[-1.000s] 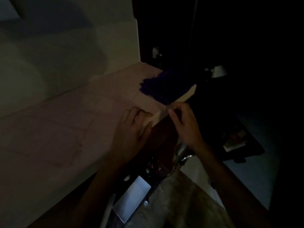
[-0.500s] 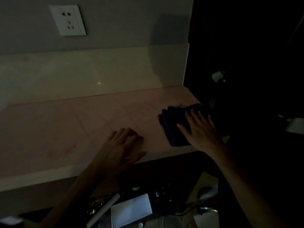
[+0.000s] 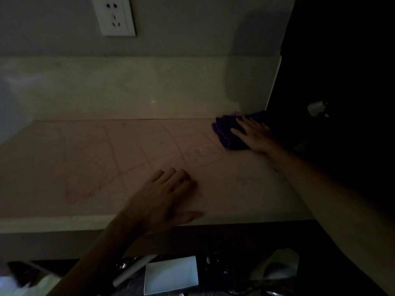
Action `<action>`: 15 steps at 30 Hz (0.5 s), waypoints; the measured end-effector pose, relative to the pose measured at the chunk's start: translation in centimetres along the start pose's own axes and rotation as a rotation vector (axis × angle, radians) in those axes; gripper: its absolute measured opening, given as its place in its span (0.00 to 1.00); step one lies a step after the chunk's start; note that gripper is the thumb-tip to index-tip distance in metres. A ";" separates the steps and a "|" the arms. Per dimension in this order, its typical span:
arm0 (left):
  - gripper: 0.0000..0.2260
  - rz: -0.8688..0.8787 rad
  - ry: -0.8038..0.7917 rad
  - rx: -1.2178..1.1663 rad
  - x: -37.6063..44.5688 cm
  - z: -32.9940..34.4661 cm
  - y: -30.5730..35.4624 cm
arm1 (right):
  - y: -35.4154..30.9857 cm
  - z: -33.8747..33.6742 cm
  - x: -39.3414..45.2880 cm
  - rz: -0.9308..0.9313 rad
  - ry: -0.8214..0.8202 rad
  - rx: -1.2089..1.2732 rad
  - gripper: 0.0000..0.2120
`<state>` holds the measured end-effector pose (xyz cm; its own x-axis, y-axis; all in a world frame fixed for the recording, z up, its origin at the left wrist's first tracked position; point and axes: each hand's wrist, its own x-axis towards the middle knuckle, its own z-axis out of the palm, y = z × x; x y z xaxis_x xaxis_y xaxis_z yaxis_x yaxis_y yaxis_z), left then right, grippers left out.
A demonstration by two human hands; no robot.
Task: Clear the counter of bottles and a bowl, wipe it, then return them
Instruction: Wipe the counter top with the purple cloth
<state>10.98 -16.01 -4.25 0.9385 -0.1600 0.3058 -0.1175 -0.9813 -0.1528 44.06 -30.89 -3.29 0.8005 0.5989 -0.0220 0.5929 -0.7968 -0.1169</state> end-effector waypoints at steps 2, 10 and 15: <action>0.30 0.015 0.006 0.018 0.1 0.1 -0.1 | 0.0 0.1 0.7 -0.001 -0.008 0.002 0.36; 0.29 0.025 0.032 0.023 -0.4 -0.1 0.5 | -2.2 0.5 -9.9 -0.044 0.003 0.022 0.38; 0.30 0.020 -0.010 0.049 -2.8 -0.7 -0.9 | -4.9 2.0 -23.1 -0.218 0.048 -0.001 0.35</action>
<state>8.26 -14.73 -4.32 0.9394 -0.1781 0.2929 -0.1204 -0.9714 -0.2045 22.52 -40.66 -4.21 0.6569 0.7523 0.0508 0.7522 -0.6492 -0.1129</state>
